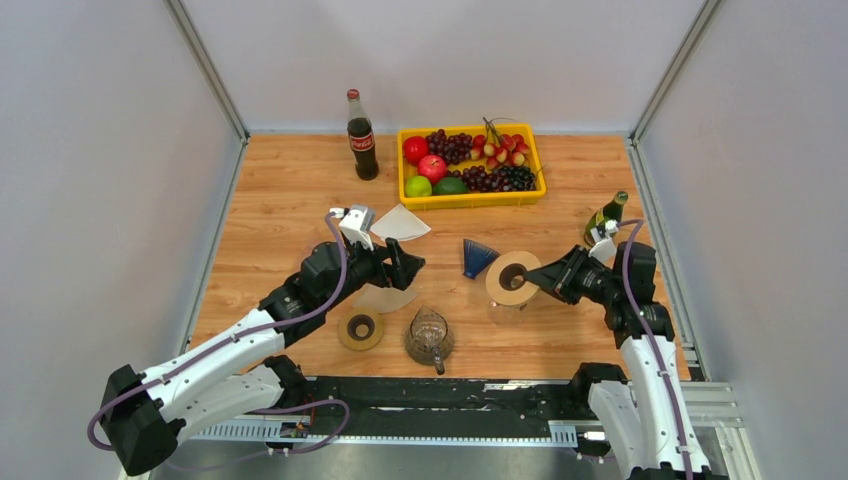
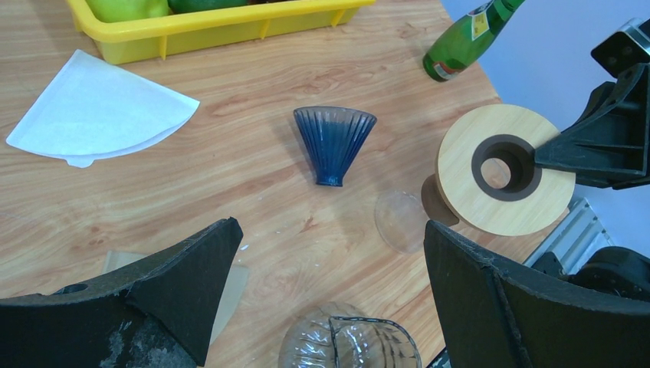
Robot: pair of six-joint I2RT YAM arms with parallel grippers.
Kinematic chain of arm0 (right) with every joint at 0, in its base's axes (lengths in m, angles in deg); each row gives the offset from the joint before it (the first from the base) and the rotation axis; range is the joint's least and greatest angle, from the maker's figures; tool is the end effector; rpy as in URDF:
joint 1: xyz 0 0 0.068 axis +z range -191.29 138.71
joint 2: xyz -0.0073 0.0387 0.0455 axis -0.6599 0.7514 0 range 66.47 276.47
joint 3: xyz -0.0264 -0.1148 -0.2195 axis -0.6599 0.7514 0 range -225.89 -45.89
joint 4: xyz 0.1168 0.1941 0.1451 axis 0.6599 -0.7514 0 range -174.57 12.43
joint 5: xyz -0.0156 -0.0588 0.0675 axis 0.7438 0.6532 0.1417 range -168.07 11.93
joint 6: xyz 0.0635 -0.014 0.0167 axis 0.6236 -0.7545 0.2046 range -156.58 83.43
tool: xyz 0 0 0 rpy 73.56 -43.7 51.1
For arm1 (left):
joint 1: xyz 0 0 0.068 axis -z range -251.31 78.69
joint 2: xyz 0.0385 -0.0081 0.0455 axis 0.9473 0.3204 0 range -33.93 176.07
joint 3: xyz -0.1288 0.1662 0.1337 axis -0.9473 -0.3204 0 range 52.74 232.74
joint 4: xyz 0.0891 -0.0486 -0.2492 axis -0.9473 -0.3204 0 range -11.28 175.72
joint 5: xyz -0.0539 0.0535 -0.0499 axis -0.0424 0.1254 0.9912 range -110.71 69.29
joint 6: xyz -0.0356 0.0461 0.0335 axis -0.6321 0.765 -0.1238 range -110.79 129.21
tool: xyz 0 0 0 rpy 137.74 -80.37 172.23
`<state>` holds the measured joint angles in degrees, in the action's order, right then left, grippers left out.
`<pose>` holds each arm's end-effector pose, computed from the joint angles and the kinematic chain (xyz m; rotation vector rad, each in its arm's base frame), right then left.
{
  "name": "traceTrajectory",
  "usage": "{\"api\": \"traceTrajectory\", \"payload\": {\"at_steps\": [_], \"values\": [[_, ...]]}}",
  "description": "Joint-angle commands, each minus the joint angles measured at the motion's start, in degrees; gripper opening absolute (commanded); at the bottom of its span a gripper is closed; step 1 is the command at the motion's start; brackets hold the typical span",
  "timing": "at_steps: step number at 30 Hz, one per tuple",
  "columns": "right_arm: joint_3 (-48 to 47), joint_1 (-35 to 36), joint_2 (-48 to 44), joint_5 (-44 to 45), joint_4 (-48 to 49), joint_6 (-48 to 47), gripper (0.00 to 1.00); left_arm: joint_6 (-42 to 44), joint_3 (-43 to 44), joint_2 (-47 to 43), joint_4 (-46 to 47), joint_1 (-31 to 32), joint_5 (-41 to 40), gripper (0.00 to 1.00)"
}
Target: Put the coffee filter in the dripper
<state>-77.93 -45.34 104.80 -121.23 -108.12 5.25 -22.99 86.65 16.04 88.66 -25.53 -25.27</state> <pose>0.1830 0.0237 0.2261 0.4609 2.2175 1.1912 0.1773 -0.1761 0.2556 0.1642 1.8846 -0.8858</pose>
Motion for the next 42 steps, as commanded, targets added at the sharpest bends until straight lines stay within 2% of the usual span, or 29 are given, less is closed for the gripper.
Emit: {"api": "traceTrajectory", "payload": {"at_steps": [1,5,18,25,42], "values": [[0.6,-0.5,-0.1,-0.6,2.2,-1.7,0.04,0.5,-0.2,-0.8,0.1,0.2,0.8,1.0],[1.1,-0.6,0.0,-0.6,2.2,-1.6,0.1,0.6,-0.2,-1.0,-0.4,0.2,0.4,1.0],[2.2,-0.9,0.3,1.3,2.2,-1.6,0.22,1.6,0.1,-3.4,-4.9,0.2,-3.6,1.0],[2.6,-1.0,0.3,2.4,2.0,-1.9,0.36,1.9,0.2,-3.7,-5.9,0.2,-4.3,1.0],[-1.8,-1.1,0.2,7.4,-3.1,-5.5,0.49,2.0,0.9,-2.3,-5.8,0.2,-4.1,1.0]]}}
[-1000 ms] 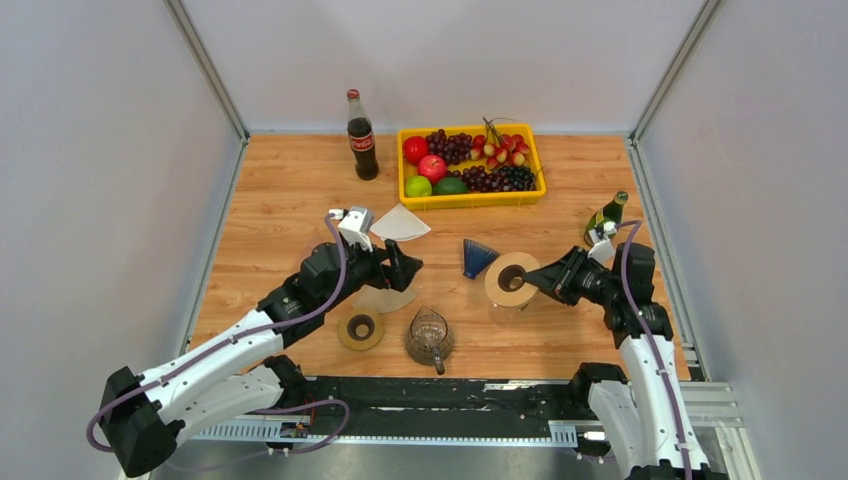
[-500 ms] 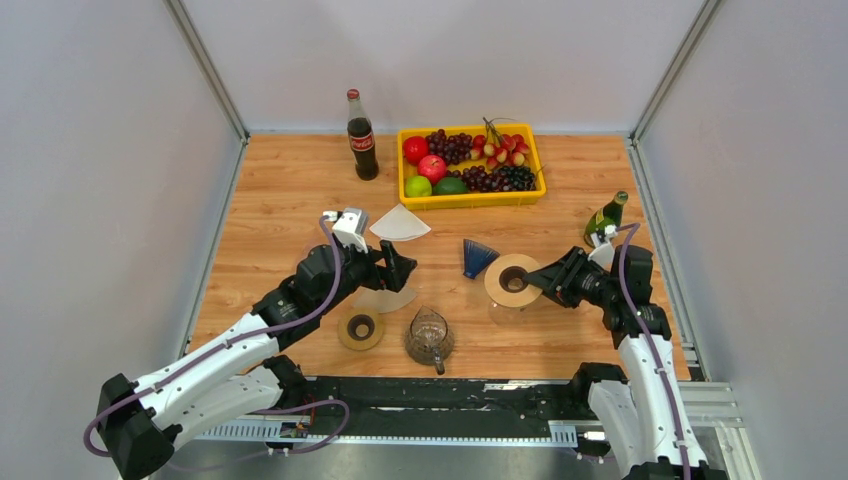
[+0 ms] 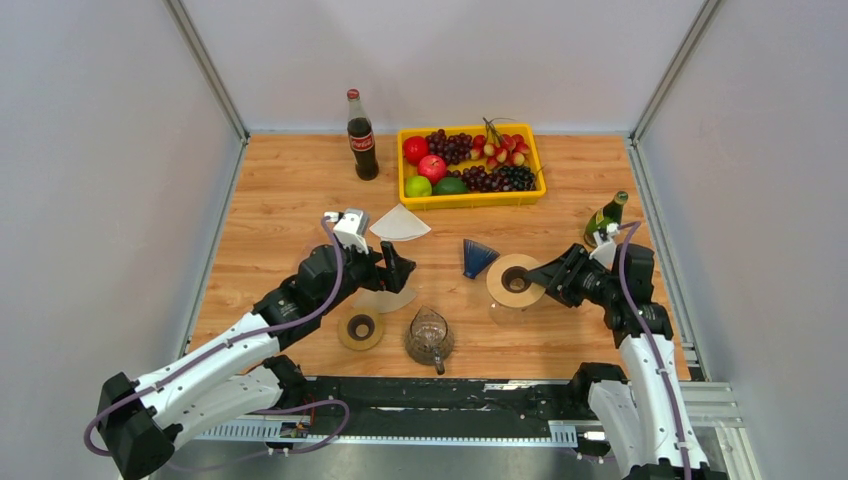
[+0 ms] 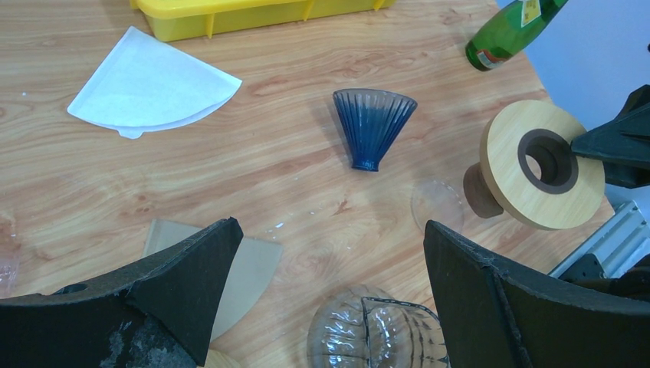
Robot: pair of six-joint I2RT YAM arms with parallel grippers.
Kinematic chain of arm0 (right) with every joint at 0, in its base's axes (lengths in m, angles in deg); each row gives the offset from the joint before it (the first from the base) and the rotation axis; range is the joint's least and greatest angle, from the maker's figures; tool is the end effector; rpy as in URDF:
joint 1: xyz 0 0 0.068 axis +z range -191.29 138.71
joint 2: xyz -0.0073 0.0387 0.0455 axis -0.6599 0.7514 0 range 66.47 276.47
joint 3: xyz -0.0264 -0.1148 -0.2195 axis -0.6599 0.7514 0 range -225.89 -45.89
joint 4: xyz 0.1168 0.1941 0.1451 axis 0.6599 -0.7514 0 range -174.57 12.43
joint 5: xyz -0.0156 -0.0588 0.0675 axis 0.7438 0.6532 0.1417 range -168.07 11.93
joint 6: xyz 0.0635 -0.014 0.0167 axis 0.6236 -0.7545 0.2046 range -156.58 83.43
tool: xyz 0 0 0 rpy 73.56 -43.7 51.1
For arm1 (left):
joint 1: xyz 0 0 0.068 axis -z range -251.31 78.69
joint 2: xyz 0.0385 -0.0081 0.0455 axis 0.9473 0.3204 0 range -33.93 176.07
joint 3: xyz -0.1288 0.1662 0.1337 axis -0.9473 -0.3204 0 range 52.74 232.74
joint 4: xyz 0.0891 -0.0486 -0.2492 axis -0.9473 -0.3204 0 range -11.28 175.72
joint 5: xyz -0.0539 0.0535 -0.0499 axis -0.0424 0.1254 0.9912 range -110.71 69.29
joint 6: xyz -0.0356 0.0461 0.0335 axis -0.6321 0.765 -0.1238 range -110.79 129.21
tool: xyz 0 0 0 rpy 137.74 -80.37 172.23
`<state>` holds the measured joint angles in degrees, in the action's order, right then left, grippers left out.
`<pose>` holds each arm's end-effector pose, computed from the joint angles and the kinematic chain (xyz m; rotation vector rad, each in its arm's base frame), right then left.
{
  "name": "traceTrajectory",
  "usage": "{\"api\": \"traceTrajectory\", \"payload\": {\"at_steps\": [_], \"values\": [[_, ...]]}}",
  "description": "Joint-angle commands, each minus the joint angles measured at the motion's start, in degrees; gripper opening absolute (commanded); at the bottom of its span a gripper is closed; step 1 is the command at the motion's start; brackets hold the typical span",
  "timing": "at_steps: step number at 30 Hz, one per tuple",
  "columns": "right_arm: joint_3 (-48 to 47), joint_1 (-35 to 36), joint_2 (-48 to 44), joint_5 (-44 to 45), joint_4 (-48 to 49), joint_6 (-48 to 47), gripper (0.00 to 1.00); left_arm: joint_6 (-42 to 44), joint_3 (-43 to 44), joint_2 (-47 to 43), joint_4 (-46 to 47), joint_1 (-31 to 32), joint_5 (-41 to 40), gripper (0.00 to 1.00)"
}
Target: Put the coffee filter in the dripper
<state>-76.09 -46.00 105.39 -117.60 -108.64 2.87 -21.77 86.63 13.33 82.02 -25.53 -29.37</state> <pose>0.1838 0.0190 0.2110 0.4999 2.2511 1.0978 0.1725 -0.1656 0.2519 0.1420 1.9354 -0.7740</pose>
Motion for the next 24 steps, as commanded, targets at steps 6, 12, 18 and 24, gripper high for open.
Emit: {"api": "traceTrajectory", "payload": {"at_steps": [6,12,18,24], "values": [[-4.7,-0.5,-0.7,6.3,-4.6,-4.3,0.52,0.6,1.1,1.0,0.9,0.2,0.1,1.0],[-4.7,-0.5,-0.5,7.3,-5.5,-4.9,0.54,0.7,1.3,1.2,0.7,0.2,0.3,1.0],[-5.2,-0.4,-0.4,8.3,-6.3,-5.9,0.6,0.6,1.5,1.1,-0.3,0.1,-0.3,1.0],[-8.1,-0.5,-0.5,12.1,-7.6,-9.2,0.74,0.4,2.1,0.8,-2.5,0.2,-2.2,1.0]]}}
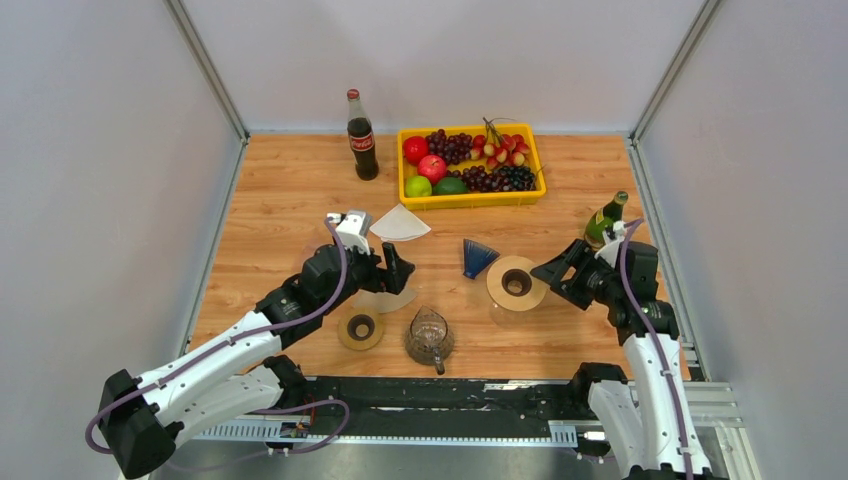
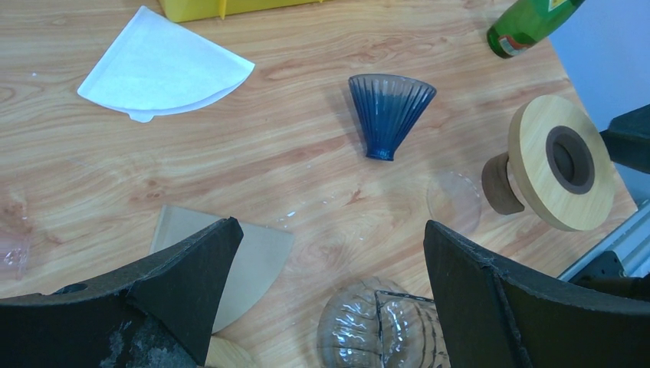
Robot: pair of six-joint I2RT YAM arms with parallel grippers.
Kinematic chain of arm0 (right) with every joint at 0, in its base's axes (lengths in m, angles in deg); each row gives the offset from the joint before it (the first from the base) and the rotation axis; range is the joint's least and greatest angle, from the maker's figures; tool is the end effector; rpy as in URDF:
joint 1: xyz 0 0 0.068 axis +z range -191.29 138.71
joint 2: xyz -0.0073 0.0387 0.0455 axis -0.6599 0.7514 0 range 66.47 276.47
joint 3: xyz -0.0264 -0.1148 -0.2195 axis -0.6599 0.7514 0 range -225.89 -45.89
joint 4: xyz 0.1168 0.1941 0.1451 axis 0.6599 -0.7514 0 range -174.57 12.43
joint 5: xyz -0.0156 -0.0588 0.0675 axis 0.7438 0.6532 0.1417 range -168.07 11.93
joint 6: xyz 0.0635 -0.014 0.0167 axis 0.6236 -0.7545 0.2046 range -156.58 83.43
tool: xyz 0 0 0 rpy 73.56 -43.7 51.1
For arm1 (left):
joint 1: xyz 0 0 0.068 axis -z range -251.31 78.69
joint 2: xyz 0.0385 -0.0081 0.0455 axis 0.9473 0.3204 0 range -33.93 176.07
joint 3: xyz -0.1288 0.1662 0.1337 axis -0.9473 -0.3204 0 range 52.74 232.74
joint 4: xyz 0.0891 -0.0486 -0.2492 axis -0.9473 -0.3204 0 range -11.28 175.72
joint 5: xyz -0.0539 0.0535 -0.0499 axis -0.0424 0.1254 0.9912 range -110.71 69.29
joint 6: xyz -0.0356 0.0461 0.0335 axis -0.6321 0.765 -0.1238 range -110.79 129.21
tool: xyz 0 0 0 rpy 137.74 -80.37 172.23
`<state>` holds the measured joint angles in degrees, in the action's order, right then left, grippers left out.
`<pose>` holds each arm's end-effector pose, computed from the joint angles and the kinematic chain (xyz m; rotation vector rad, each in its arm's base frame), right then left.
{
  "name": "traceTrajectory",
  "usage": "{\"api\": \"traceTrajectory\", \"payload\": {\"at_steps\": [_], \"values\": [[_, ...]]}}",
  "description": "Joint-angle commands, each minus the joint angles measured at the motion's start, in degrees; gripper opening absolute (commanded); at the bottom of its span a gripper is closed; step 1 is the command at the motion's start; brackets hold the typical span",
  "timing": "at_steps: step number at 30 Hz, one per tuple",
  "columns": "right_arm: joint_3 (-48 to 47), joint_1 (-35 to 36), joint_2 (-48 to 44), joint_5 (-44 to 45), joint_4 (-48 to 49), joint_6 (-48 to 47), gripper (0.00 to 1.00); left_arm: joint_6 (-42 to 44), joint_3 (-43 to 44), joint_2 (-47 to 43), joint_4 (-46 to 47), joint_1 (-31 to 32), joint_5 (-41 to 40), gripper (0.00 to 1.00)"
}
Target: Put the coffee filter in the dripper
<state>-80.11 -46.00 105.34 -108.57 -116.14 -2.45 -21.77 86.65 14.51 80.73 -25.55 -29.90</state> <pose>0.1799 0.0124 0.2207 0.5176 2.2986 0.8739 0.1741 -0.1665 0.2449 0.1429 1.9743 -0.7421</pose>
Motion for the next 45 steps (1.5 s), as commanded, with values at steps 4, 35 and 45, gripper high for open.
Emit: {"api": "traceTrajectory", "payload": {"at_steps": [4,35,45], "values": [[-6.3,-0.4,-1.0,4.6,-0.7,-6.3,0.94,-0.6,2.5,-0.4,-4.4,0.2,-4.6,1.0],[-14.8,9.4,7.1,-2.2,15.7,-17.9,0.99,-3.5,0.6,-2.4,-11.4,0.2,-6.9,1.0],[-24.8,24.9,31.1,7.9,16.5,-33.8,1.0,-3.8,-0.1,-2.7,-11.5,0.2,-4.5,1.0]]}}
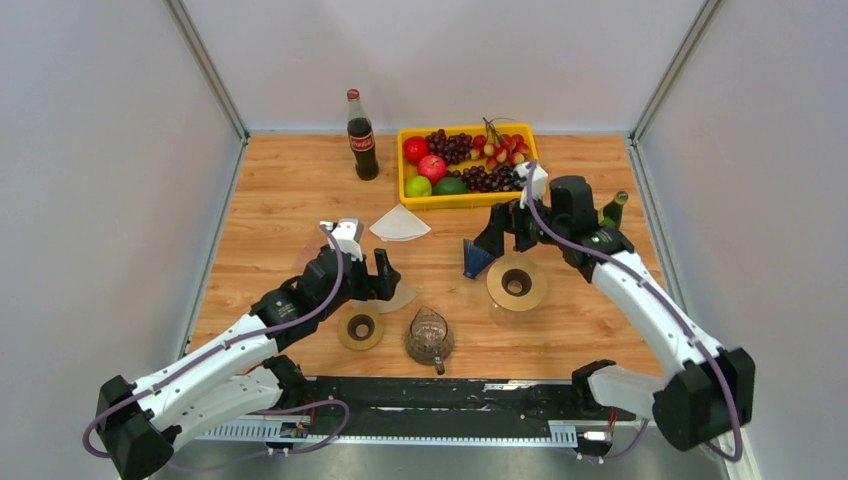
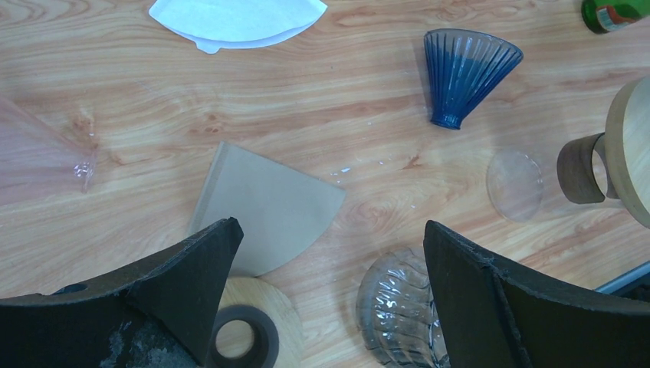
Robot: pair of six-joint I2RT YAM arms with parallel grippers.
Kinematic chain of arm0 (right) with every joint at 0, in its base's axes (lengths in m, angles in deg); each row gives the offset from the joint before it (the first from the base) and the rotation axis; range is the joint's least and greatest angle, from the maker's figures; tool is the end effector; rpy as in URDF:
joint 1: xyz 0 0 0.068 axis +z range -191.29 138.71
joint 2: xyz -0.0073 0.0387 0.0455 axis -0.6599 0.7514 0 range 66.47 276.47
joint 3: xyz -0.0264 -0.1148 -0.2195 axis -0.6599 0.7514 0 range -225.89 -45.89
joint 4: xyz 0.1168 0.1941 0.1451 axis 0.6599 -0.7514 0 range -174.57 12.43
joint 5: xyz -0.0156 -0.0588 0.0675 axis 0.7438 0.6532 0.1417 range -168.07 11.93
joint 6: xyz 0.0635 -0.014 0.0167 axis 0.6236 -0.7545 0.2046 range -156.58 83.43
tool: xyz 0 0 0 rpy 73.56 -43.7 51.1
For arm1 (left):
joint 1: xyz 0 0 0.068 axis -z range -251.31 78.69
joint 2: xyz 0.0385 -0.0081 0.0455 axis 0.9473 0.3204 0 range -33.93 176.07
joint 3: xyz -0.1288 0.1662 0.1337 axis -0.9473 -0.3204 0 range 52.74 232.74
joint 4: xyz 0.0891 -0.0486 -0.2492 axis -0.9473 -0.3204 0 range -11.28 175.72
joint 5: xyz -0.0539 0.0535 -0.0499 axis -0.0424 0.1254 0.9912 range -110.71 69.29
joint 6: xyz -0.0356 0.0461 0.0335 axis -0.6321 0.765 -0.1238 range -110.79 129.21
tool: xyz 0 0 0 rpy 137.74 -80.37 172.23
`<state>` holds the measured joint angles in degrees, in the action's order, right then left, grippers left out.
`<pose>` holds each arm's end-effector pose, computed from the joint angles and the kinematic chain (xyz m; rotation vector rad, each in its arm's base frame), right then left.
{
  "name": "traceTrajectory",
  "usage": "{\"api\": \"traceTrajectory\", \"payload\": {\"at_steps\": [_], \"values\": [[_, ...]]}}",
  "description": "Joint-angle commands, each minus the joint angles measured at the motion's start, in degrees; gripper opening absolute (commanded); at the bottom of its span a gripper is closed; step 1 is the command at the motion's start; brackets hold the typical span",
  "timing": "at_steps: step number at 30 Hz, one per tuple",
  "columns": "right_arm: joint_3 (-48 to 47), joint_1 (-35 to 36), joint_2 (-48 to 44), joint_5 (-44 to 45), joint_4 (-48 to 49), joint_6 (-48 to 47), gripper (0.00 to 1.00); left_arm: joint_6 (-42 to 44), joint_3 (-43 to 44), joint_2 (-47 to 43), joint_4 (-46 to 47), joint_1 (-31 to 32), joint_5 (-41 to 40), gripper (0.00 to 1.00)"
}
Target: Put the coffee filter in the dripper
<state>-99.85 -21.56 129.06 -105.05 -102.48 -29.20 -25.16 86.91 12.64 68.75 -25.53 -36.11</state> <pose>0.2464 0.1141 0.2801 -0.5110 2.1258 0.7784 0.1671 -0.1513 0.2300 0.0437 2.1146 -0.5755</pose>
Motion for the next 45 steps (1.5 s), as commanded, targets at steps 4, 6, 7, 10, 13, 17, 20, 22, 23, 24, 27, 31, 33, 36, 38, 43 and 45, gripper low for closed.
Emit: {"api": "traceTrajectory", "payload": {"at_steps": [4,6,7,10,13,17,20,22,23,24,27,31,33,36,38,43,45], "values": [[-9.9,0.4,16.8,-0.6,2.4,-11.8,0.98,-0.4,-0.9,-2.1,-1.0,0.2,2.0,1.0],[-11.8,0.4,20.6,-1.4,2.1,-12.3,0.98,-0.4,-1.0,-3.0,-2.5,0.2,1.1,1.0],[-12.9,0.5,22.3,-1.5,2.0,-12.2,0.97,-0.2,-1.3,-3.9,-3.1,0.2,0.8,1.0],[-14.4,0.6,26.6,-2.7,1.5,-12.1,0.94,-0.2,-2.0,-6.0,-3.3,0.2,1.0,1.0],[-15.1,0.5,29.5,-3.1,0.6,-12.0,0.91,-1.0,-3.2,-8.2,-3.1,0.2,0.6,1.0],[-16.0,0.7,33.1,-3.1,-0.9,-11.7,0.84,-1.4,-4.1,-9.7,-2.8,0.2,0.4,1.0],[-16.8,0.8,35.8,-2.7,-2.4,-11.3,0.8,-1.6,-4.2,-10.0,-2.8,0.2,0.4,1.0],[-17.4,1.1,37.5,-3.0,-3.6,-11.1,0.77,-1.8,-4.1,-9.9,-2.9,0.2,0.4,1.0],[-17.4,1.4,38.0,-3.1,-4.0,-10.9,0.76,-1.9,-4.1,-9.8,-3.0,0.2,0.4,1.0],[-17.4,1.6,38.4,-3.0,-4.1,-10.9,0.76,-1.9,-4.1,-9.8,-3.0,0.2,0.4,1.0],[-17.1,2.9,39.3,-2.3,-4.2,-10.7,0.73,-1.9,-4.1,-9.9,-3.3,0.2,0.2,1.0],[-17.1,3.8,40.5,-1.5,-4.3,-9.8,0.63,-2.0,-4.1,-10.1,-3.6,0.2,0.0,1.0],[-17.0,4.0,40.9,-0.9,-4.3,-9.5,0.59,-2.0,-4.1,-10.3,-3.7,0.2,0.0,1.0],[-17.0,4.3,41.0,-0.2,-4.3,-9.0,0.49,-2.2,-4.3,-10.9,-4.0,0.2,-0.7,1.0],[-17.0,4.5,41.1,-0.2,-4.3,-8.7,0.43,-2.5,-4.3,-11.3,-4.1,0.2,-1.0,1.0],[-17.4,4.8,41.0,-0.1,-4.5,-8.2,0.32,-2.6,-4.7,-12.6,-4.1,0.2,-1.5,1.0],[-17.5,5.0,40.5,-0.1,-4.5,-8.1,0.24,-2.7,-4.7,-12.8,-4.4,0.2,-1.6,1.0]]}}
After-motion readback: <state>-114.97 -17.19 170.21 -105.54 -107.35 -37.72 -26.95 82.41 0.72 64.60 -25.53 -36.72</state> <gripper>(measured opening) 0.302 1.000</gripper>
